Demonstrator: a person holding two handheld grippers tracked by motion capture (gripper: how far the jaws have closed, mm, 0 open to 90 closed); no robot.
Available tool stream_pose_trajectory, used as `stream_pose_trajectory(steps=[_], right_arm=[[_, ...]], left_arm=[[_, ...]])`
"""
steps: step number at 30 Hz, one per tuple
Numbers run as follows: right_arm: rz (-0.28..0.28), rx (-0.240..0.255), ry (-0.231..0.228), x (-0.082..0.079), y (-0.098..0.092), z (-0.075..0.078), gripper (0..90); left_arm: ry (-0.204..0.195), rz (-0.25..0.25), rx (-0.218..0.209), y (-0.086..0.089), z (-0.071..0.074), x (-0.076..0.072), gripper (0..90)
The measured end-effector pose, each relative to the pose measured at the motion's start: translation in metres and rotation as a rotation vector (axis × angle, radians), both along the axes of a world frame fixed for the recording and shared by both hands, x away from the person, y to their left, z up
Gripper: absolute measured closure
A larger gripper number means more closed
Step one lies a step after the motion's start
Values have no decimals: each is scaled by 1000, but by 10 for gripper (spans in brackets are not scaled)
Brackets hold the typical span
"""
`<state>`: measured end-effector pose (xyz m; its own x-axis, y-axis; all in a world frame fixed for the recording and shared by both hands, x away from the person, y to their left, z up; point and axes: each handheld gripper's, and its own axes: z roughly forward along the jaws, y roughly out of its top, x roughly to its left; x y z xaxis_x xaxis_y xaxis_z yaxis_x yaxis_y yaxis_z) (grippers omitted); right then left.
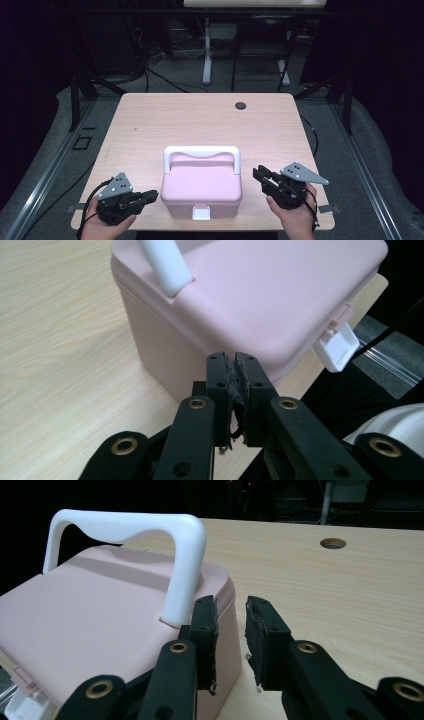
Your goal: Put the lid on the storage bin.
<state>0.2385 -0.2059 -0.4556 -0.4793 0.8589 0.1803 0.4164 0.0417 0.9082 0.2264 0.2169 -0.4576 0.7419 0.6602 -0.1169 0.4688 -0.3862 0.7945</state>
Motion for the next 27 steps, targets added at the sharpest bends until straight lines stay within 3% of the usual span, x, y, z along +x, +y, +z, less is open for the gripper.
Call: stream_pose_trajectory(steps=[14,22,27], right_arm=[[-1,-1,4,0,-1,-2,739],[-4,-16,-5,1,-1,-2,707],[-8,-32,-23,2,0,-1,683]], left_arm=[[1,14,-5,3,-2,4,811],[-13,49,-21,5,2,15,666],[-19,54,-27,-2,6,26,629]])
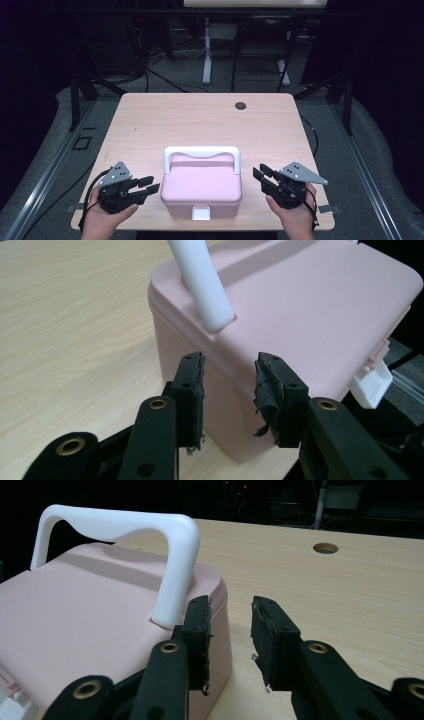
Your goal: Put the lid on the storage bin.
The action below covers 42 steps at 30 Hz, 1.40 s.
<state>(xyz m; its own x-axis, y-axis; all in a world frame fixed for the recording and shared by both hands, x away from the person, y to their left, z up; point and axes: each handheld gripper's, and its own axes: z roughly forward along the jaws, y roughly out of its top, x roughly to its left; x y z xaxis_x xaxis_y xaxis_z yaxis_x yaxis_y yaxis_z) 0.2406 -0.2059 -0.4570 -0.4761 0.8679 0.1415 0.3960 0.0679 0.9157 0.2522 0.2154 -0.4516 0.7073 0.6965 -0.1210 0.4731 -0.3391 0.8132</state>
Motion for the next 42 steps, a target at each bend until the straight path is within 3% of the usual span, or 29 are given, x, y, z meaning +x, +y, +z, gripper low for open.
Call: stream_pose_trajectory(steps=[6,13,20,24,32,42], right_arm=[[0,-15,-15,0,-1,0,654],[-1,-19,-24,2,-5,-1,633],[-2,-26,-13,6,-8,-4,619],[-20,-50,-20,8,-10,-7,605],[-46,-58,-4,14,-17,-18,612],[-73,-61,1,18,-25,-31,611]], left_arm=[[-27,38,6,-2,2,16,598],[-31,83,-1,3,1,33,555],[-49,132,5,7,0,46,544],[-53,148,-16,11,-3,53,533],[-70,177,-5,17,-13,55,515],[-43,187,6,20,-29,57,508]])
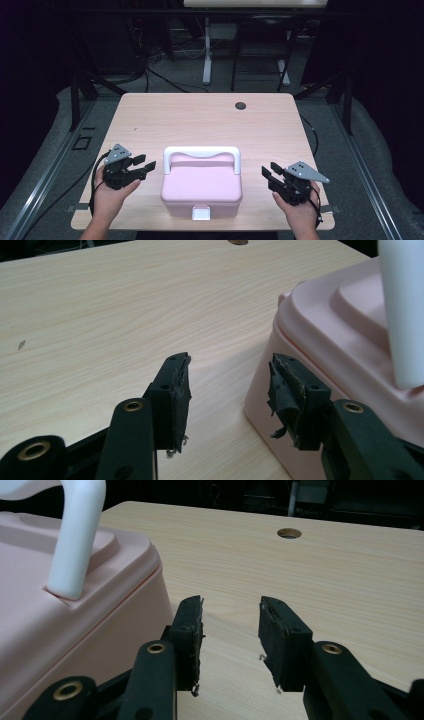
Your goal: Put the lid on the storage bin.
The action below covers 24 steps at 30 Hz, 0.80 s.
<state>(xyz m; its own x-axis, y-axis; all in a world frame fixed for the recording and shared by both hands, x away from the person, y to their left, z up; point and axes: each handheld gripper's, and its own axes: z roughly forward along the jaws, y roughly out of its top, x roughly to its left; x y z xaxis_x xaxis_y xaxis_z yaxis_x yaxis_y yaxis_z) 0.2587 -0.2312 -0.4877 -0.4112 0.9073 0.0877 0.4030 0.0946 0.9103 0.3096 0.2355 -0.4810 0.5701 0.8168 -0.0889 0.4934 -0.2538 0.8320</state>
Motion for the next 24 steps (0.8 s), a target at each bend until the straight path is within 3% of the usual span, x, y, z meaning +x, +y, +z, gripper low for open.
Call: stream_pose_trajectory(steps=[11,16,24], right_arm=[[-4,-33,-8,2,2,-17,606],[-3,-45,9,5,5,-24,603],[11,-60,9,7,8,-33,597]], left_arm=[[21,-5,-2,4,-13,2,510],[39,-6,2,7,-19,2,519],[49,3,-27,8,-26,2,522]])
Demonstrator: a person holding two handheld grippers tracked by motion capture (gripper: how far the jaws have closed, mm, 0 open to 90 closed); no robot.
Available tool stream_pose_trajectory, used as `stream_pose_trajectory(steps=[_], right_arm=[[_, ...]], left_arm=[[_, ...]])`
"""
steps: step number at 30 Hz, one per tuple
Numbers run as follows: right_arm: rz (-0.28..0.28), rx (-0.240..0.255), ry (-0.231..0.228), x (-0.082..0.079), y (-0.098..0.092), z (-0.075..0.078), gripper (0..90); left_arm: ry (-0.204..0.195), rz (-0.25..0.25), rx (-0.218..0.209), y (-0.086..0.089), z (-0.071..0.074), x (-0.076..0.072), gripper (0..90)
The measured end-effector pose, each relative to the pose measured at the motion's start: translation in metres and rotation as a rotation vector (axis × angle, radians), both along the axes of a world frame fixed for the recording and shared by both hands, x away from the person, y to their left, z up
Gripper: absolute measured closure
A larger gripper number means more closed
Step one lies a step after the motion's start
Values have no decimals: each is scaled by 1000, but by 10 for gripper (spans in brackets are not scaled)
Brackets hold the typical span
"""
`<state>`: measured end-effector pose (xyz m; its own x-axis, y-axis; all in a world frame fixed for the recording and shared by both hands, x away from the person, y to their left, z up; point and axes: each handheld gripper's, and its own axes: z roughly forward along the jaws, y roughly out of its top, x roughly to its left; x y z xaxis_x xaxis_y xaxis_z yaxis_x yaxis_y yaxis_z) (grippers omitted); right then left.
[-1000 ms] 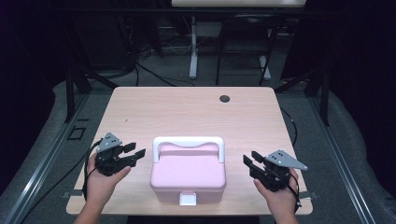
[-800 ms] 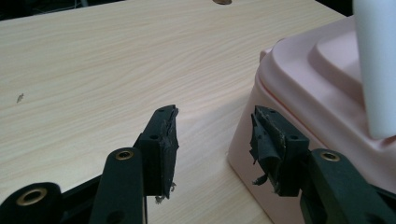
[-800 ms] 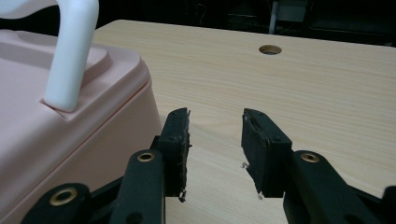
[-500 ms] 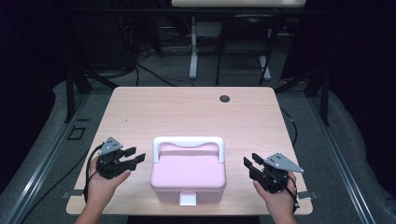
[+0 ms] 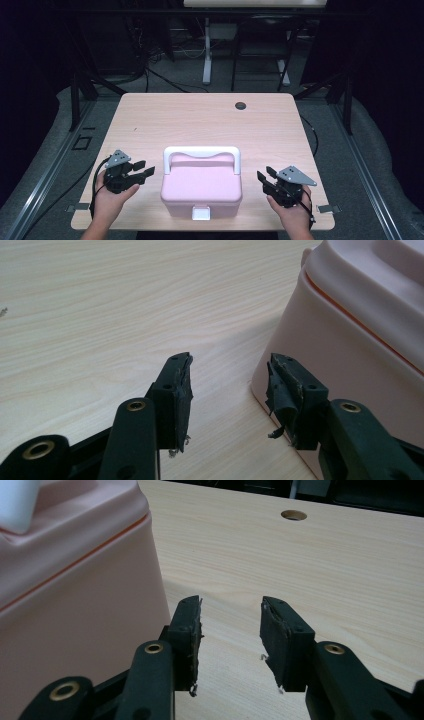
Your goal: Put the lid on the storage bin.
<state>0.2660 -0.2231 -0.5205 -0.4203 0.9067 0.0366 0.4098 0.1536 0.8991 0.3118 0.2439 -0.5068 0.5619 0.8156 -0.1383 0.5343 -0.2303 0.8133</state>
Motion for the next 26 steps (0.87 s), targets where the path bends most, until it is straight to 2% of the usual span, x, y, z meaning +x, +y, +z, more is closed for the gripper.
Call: stream_pose_trajectory(steps=[7,15,19,26], right_arm=[[11,-12,12,2,2,-5,584],[20,-15,32,5,4,-11,579],[17,-27,40,7,3,-14,572],[11,-33,52,10,1,-17,557]], left_arm=[[8,9,-30,-1,-4,1,511],[25,16,-19,-2,-11,4,508],[36,3,0,-3,-15,5,508],[37,-12,-4,-5,-18,7,489]])
